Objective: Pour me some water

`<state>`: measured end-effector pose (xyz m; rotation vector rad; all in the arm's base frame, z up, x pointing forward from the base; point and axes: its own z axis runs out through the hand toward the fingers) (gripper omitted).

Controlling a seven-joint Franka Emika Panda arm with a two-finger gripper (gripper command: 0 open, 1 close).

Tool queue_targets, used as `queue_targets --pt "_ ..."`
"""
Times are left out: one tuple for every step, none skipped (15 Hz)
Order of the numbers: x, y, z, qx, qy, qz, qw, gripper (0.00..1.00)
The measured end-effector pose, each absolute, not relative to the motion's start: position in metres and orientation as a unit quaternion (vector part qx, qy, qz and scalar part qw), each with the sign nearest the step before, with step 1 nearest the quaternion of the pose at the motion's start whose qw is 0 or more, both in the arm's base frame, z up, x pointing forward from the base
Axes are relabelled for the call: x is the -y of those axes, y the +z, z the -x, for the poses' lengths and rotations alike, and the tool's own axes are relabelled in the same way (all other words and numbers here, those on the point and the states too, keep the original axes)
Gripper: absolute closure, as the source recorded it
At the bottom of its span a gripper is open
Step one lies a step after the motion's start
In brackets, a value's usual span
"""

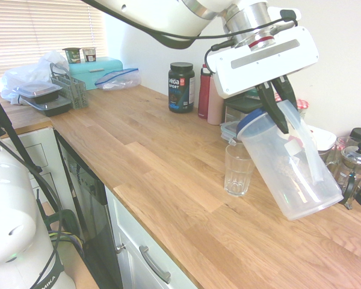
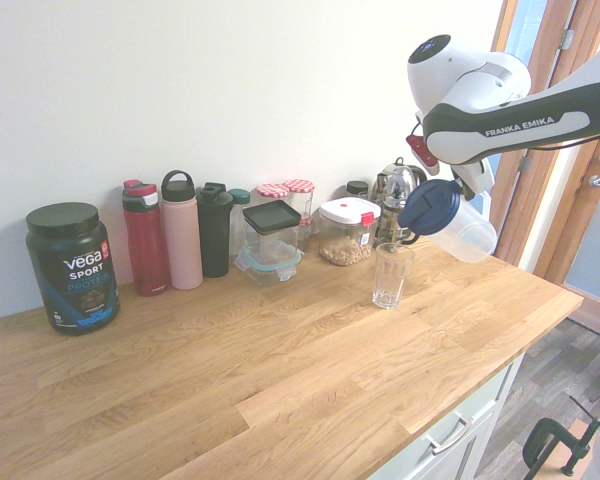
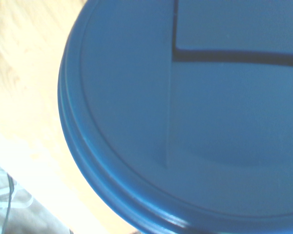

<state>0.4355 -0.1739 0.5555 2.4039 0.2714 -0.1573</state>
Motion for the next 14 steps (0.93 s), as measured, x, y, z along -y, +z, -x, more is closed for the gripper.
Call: queue_targets --pt "0.174 0.554 -0.435 -0.108 -0.065 -0.925 0.358 1.0" --pt "0.174 0.551 -0.434 -0.11 -0.069 -0.924 0.361 1.0" --pt "0.174 0.549 -0.434 -0.111 -0.072 -0.923 0.362 1.0" --pt "0.174 0.548 -0.433 -0.111 -0.074 -0.922 0.363 1.0" --pt "0.174 0.549 -0.432 -0.111 -0.074 -0.922 0.364 1.0" --pt "0.174 0.551 -0.431 -0.109 -0.072 -0.922 0.364 1.0" --pt "0.176 0.555 -0.428 -0.103 -0.067 -0.925 0.359 1.0" --pt "0.179 0.561 -0.422 -0.091 -0.055 -0.933 0.344 1.0" --pt "0.189 0.572 -0.414 -0.076 -0.041 -0.943 0.322 1.0" --pt "0.203 0.586 -0.403 -0.063 -0.026 -0.952 0.297 1.0" --pt "0.224 0.598 -0.389 -0.05 -0.011 -0.962 0.269 1.0" --pt "0.245 0.604 -0.376 -0.034 0.003 -0.97 0.24 1.0" --pt "0.263 0.606 -0.365 -0.013 0.017 -0.977 0.211 1.0" --pt "0.272 0.604 -0.361 0.007 0.03 -0.983 0.182 1.0"
